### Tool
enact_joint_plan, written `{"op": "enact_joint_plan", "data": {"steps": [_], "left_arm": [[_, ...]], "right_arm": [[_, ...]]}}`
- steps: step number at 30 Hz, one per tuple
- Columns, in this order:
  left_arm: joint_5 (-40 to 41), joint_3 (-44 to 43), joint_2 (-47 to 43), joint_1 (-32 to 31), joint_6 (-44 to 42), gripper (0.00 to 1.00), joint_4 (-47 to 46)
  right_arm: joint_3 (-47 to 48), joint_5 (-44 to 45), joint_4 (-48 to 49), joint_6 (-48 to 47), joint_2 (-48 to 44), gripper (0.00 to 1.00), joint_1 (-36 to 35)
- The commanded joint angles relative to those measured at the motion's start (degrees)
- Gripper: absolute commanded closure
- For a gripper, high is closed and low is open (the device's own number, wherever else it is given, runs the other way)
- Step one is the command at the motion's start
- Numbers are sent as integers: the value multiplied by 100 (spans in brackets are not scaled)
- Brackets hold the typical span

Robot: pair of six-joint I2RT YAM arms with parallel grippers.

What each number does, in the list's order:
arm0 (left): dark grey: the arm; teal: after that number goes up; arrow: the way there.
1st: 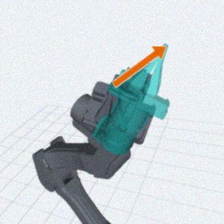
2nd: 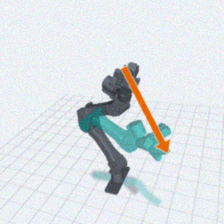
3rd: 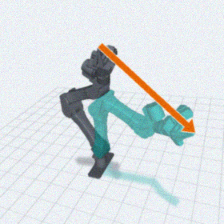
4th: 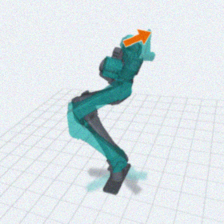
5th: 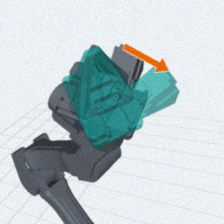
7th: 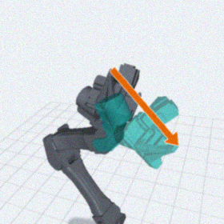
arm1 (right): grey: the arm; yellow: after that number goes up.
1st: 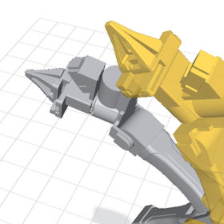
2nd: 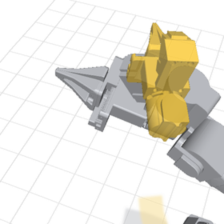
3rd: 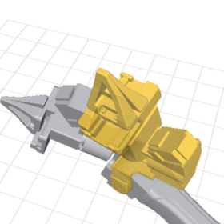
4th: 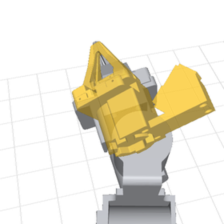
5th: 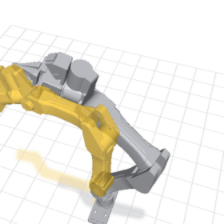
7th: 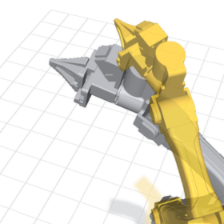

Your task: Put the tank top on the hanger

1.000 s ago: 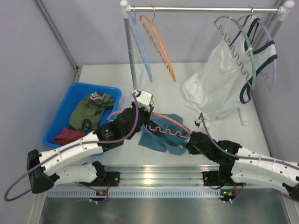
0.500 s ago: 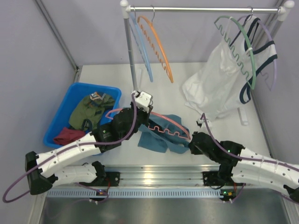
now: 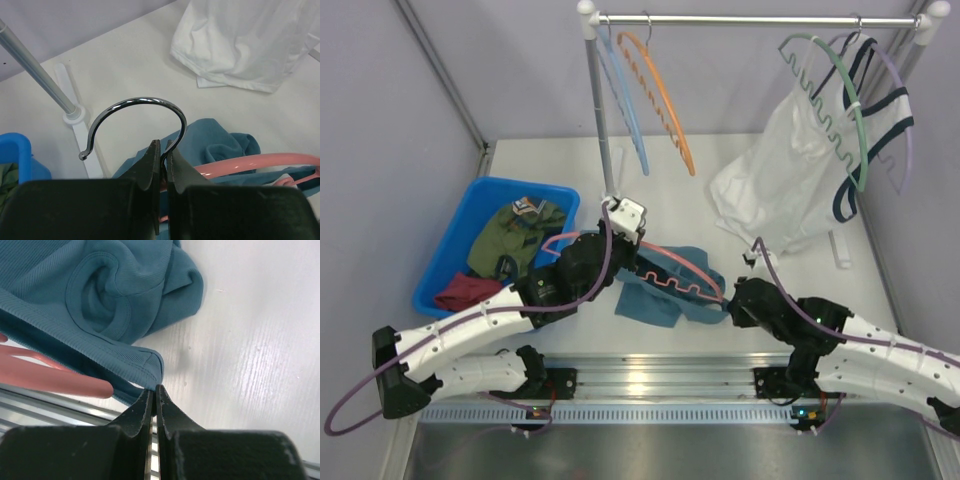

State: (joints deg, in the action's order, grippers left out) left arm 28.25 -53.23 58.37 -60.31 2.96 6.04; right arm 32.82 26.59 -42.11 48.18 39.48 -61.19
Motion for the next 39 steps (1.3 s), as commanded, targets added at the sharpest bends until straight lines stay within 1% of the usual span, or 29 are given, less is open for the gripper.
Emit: {"op": "enact_joint_plan", "data": {"steps": [1,7,14,20,25,29,35,39], "left_arm": [[32,-47,-98,-7,-156,100,-235],[49,-108,25,-7,-147,100,-253],[137,-82,131,-24,-120,100,-419],[93,-108,315,-59,-76,100,-560],[111,-117,403,-86,-59,100,-999],[84,-187,535,-112,2,100,-1131],[225,-196,579,-200,11,100,-1386],[321,-301,597,-261,47,100,-1457]], "right_arm": [[654,224,-394,-265,59,100,90],[1515,93,-869,-661,446,100,98],[2237,-40,-1264,-951,806,100,90],[2905,-277,-1344,-1258,1192,100,90],[3494,-321,-1406,-1504,1518,100,90],[3872,-374,-1423,-1628,1939,100,107],[4460,-470,-1440,-1821,2317,100,239],[5013,-479,-1555,-1997,2546,100,388]]}}
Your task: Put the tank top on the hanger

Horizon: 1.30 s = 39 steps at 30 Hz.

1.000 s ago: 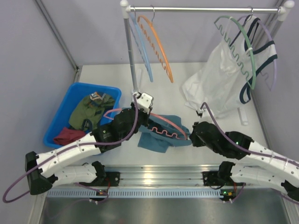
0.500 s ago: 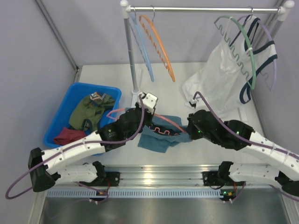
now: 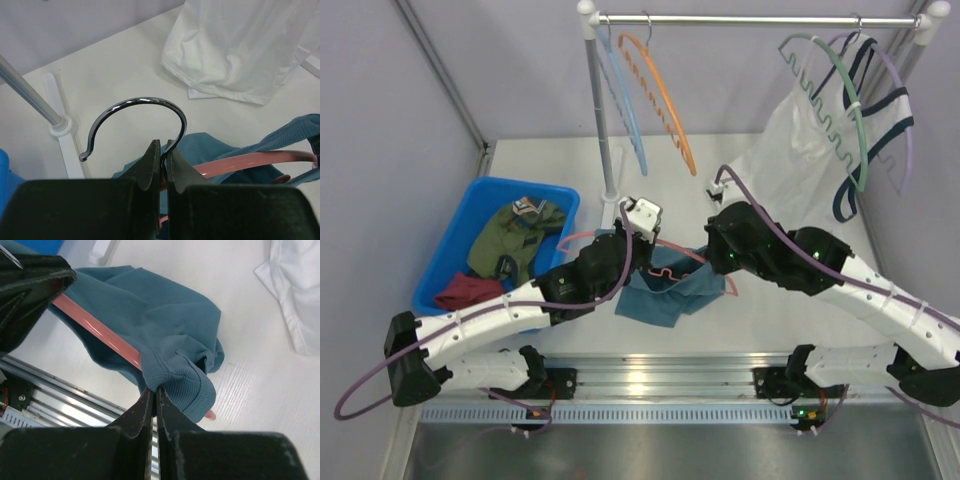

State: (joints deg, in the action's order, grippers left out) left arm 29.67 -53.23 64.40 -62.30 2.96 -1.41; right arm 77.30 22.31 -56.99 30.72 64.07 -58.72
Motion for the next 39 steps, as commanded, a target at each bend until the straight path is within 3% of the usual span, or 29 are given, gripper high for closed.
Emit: {"op": "enact_joint_plan", "data": {"steps": [1,12,15,16,19,22,30,36,39], "left_arm": [[223,-328,-7,-89,47,100,-712],[478,-521,-59,-265,178,100,-677],[540,-635,-95,-265,205,100,-545],[522,-662,-112,-265,231,100,-518],[408,-715,-164,-273,319,100,-413],[312,-750,-270,-265,372,100,-299],[-75,-829,-744,-265,381,100,53],[-568,-987,-1026,-274,407,100,449],[-664,-1066,-1035,-265,416,100,493]], "right_arm": [[672,-60,-101,-312,123,100,150],[1104,-323,-110,-453,378,99,203],[1050,-489,12,-593,238,82,220],[1068,-551,134,-767,194,70,212],[1129,-727,276,-1145,35,54,229],[1103,-1035,574,-1637,-175,44,256],[761,-2202,523,-2693,-562,43,704],[506,-3292,478,-3019,-808,42,704],[444,-3382,522,-3028,-818,40,713]]}}
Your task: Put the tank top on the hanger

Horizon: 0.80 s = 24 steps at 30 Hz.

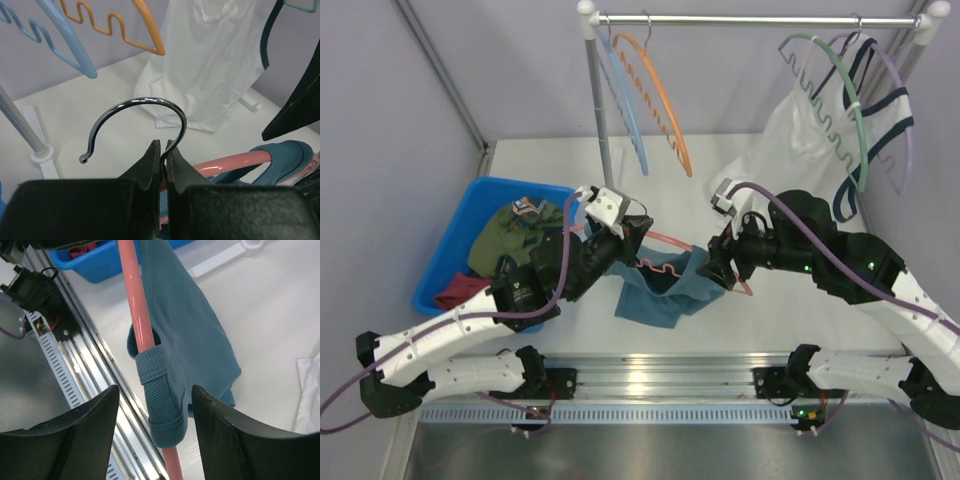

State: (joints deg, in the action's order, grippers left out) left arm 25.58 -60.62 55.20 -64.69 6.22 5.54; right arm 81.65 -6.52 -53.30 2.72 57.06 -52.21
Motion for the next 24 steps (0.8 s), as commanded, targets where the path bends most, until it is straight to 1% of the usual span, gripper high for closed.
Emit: {"op": "enact_joint_plan", "data": {"steps": [1,6,10,15,18,19,20,21,22,23,24], "left_arm": [[-282,-345,-106,-27,99,100,-203],[-510,-556,61,-35,99,100,-211],[-607,-696,219,-35,108,100,-220],[-686,-899,403,-27,116,100,-176],[-730,-987,474,-27,134,100,-150],[-756,-1013,509,-27,143,100,-124],[-791,-1083,535,-35,143,100,-123],[-800,-1127,588,-35,152,100,-97],[-792,-1171,623,-35,160,100,-71],[-774,-1284,676,-35,160,100,-1],[-783,-1338,746,-35,169,98,34]], "right_arm": [[-8,-499,162,-237,-133,40,53],[-193,-481,320,-184,-142,40,53],[-368,-420,443,-88,-186,47,35],[-615,-96,697,26,-353,50,0],[-720,80,829,123,-476,71,0],[-764,125,873,132,-520,82,0],[-790,203,882,167,-546,88,9],[-817,239,909,176,-573,98,-9],[-878,265,979,202,-660,100,-9],[-905,318,1014,229,-722,100,-9],[-931,327,1032,255,-757,100,-9]]}}
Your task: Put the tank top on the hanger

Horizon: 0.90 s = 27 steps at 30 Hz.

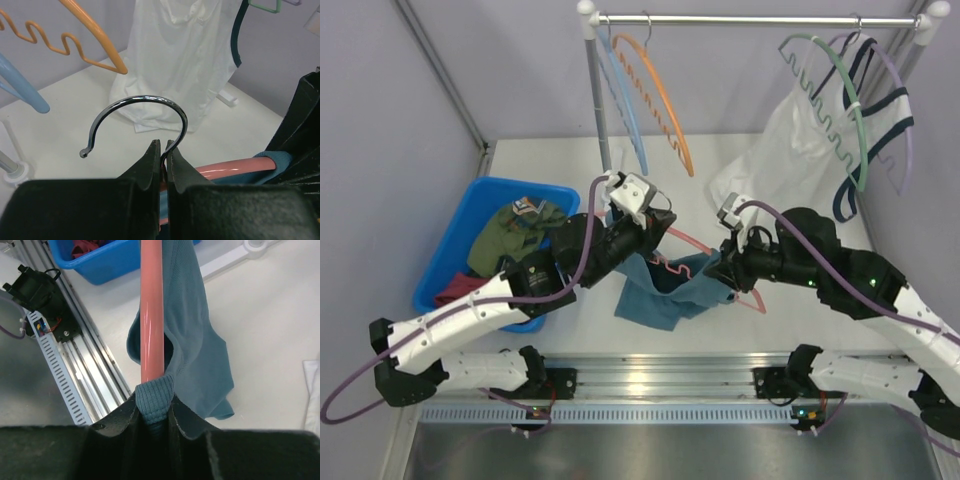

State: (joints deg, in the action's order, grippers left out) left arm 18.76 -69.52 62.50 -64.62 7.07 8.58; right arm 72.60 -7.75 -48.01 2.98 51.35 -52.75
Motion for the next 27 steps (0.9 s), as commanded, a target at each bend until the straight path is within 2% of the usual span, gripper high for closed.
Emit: {"op": "enact_joint_plan", "data": {"steps": [1,3,4,8,14,18,27], "left_arm": [[-84,-544,43,-42,84,87,-260],[-40,-650,122,-33,110,76,-199],[-48,-773,157,-42,110,68,-164],[-40,-967,184,-33,66,58,-23],[-48,-1178,70,-42,-30,55,109],[48,-1266,-106,-33,-101,54,170],[-4,-1319,-291,-33,-109,54,197]], "right_arm": [[-61,502,538,264,-309,100,46],[-79,564,521,308,-458,100,46],[-105,573,512,325,-494,100,46],[-193,555,415,405,-696,100,46],[-272,590,424,501,-978,100,46],[-150,678,48,554,-1031,100,46],[-79,1626,-621,1169,-1338,100,46]]}}
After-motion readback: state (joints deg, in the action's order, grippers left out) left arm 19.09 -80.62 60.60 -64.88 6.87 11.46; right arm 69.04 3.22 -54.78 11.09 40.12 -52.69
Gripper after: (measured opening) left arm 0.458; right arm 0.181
